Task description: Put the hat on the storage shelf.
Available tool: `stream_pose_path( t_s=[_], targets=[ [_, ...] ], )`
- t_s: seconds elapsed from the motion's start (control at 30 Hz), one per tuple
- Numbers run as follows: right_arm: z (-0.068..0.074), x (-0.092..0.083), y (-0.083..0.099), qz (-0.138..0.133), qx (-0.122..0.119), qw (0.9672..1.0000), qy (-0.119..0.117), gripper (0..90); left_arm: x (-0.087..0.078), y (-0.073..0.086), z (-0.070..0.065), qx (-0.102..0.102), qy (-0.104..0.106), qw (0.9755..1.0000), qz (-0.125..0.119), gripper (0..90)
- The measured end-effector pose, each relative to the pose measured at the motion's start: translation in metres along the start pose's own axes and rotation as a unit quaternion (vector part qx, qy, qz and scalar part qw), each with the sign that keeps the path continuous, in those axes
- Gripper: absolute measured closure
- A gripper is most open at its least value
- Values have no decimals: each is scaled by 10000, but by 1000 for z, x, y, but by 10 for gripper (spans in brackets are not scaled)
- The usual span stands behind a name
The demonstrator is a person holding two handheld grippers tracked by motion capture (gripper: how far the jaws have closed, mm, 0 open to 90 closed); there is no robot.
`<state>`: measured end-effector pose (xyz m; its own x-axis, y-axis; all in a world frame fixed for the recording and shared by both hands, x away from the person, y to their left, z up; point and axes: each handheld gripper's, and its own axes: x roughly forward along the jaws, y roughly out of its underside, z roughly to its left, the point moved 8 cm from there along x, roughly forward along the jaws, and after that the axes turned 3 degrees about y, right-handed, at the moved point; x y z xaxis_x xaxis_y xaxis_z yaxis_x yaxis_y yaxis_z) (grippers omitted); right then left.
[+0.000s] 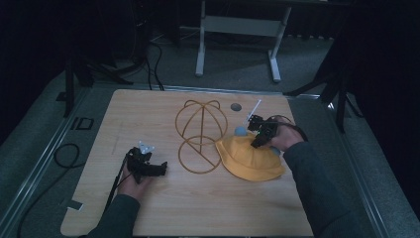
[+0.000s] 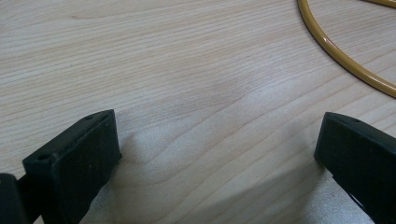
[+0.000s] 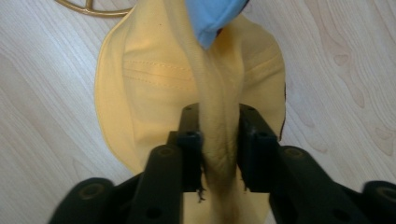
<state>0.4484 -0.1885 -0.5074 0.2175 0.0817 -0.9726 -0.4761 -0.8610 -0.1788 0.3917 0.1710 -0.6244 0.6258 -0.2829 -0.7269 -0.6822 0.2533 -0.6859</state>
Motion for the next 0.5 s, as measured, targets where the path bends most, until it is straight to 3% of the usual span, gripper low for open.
stream_pose_path(
  t_s=[0.27,0.5],
  targets=[
    [3,-2,0,39,-170,9997,159,806,0,0,0,-23,5,10000,-9,1],
    [1,-5,2,-59,-109,9996,258,812,0,0,0,-22,3,10000,-10,1]
  ],
)
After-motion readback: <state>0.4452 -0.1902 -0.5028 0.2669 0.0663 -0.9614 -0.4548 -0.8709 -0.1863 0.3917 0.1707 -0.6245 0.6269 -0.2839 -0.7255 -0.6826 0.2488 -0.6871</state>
